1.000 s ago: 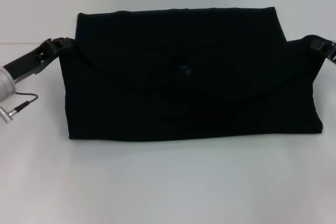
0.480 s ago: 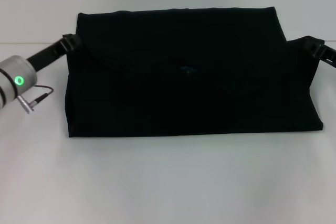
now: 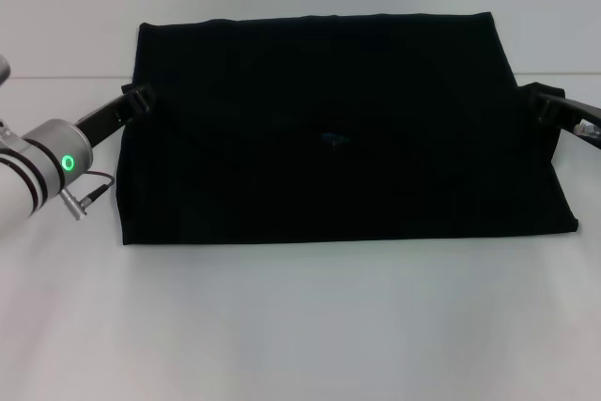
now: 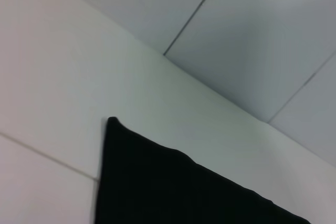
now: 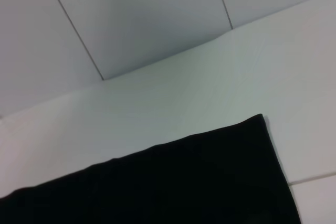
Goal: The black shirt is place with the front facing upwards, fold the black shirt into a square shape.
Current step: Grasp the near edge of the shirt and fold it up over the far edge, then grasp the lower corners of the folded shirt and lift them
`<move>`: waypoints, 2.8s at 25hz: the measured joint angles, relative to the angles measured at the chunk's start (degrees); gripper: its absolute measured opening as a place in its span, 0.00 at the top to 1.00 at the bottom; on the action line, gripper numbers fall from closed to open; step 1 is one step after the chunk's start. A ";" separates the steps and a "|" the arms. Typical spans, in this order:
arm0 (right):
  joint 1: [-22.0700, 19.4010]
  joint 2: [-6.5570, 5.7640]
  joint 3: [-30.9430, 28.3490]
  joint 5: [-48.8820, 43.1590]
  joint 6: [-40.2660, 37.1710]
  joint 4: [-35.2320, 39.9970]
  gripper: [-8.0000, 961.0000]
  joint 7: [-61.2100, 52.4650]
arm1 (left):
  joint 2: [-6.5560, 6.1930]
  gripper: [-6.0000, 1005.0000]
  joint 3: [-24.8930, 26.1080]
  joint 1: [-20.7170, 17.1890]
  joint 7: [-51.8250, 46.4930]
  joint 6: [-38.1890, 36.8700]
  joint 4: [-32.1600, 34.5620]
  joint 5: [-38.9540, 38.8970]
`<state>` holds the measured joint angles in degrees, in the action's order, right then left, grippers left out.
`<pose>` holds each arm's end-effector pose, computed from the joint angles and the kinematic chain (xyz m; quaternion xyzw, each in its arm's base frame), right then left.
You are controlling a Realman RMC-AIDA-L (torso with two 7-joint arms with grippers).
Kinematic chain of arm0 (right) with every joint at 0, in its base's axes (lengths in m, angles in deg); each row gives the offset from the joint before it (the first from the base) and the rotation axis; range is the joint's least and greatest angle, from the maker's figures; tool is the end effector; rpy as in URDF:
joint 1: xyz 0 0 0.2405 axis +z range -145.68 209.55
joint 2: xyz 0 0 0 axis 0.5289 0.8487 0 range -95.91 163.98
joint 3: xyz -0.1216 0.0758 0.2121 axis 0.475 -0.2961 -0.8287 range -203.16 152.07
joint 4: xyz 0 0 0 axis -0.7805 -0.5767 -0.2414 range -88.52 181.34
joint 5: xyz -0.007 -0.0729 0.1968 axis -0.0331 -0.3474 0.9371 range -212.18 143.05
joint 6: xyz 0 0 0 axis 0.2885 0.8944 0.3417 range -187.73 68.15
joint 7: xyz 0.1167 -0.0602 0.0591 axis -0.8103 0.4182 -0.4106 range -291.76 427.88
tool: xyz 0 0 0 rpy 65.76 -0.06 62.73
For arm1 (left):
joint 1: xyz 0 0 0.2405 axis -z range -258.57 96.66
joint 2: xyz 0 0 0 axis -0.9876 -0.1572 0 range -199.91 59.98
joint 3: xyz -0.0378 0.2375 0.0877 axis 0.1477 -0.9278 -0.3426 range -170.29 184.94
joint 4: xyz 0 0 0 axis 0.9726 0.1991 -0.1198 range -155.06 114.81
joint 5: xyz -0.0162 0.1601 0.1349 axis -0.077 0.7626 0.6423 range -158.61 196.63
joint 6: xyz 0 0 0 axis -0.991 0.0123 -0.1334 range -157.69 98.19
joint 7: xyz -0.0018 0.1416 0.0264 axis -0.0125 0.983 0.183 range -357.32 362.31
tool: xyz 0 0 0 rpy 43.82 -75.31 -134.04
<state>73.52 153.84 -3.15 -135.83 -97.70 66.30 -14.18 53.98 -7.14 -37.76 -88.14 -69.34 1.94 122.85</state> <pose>0.3104 0.4306 0.0058 -0.7082 0.4799 0.2573 0.4494 -0.2940 0.4287 -0.0111 -0.6505 -0.5448 -0.3276 0.4157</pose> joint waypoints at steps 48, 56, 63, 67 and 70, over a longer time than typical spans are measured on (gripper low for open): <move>-16.83 -4.84 4.20 -13.80 -46.62 5.04 0.02 3.49 | -3.68 0.07 -6.86 -10.89 -12.84 -31.46 14.71 28.05; -16.86 -4.84 3.92 -13.72 -46.88 5.07 0.02 3.49 | -3.61 0.10 -8.26 -11.11 -12.04 -34.47 15.03 28.20; -17.01 -4.84 3.83 -13.66 -46.91 5.07 0.02 3.48 | -3.63 0.31 -10.22 -10.90 -11.92 -33.12 15.30 28.25; -17.14 -4.84 3.73 -13.56 -46.91 5.07 0.03 3.45 | -3.55 0.40 -11.21 -10.79 -11.88 -31.19 15.34 28.26; -17.22 -4.92 3.71 -13.52 -46.91 5.07 0.03 3.25 | -3.46 0.46 -11.80 -10.77 -11.87 -30.44 15.36 28.27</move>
<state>56.30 148.91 0.56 -149.36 -144.61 71.37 -10.94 50.51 -18.94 -48.54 -100.01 -99.78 17.30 151.11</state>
